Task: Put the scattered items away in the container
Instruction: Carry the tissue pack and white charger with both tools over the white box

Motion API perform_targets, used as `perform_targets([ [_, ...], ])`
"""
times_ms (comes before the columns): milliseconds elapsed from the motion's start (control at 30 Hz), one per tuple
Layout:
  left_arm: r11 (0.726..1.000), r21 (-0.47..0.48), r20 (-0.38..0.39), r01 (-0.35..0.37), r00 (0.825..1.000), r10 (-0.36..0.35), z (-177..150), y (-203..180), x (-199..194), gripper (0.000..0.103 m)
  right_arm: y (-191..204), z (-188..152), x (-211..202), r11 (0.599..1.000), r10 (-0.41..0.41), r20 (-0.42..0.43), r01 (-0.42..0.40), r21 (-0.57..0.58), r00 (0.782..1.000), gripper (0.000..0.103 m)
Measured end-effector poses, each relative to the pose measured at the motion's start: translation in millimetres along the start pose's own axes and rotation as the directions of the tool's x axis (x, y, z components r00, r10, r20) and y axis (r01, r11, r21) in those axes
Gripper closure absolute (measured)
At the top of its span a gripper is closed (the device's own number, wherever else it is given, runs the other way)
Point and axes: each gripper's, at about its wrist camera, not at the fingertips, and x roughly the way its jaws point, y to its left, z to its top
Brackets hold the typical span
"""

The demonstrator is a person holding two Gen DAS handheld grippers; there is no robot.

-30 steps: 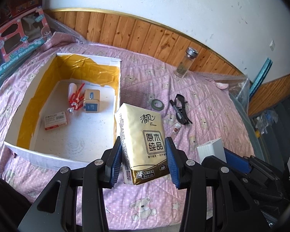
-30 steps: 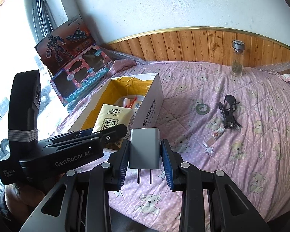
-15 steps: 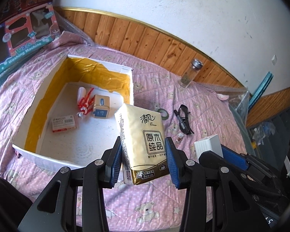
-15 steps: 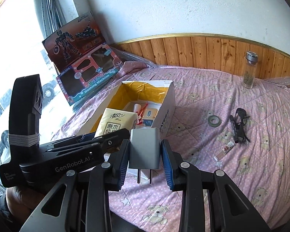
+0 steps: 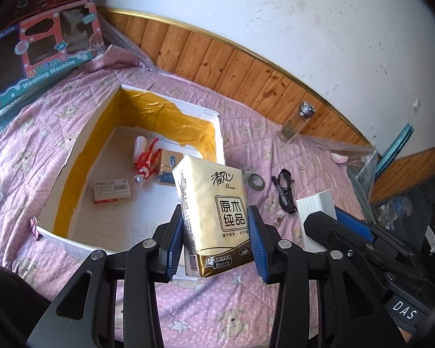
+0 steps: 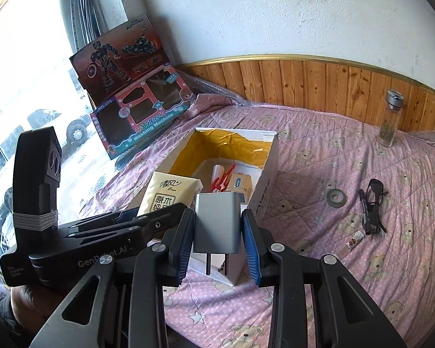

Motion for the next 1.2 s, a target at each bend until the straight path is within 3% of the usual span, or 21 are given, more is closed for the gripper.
perform_targets([
  [733,0.995,-0.095,0.016,-0.029,0.999,0.030,23,55,4,0.060,21,21,44,0.998,0.034,-0.049,-0.036,-0.054,0.998,0.069],
  [1200,0.991,-0.132,0.038,-0.026,0.999,0.031,55,85,7,0.060,34,31,85,0.994,0.069,-0.110,-0.078,-0.081,0.992,0.069],
])
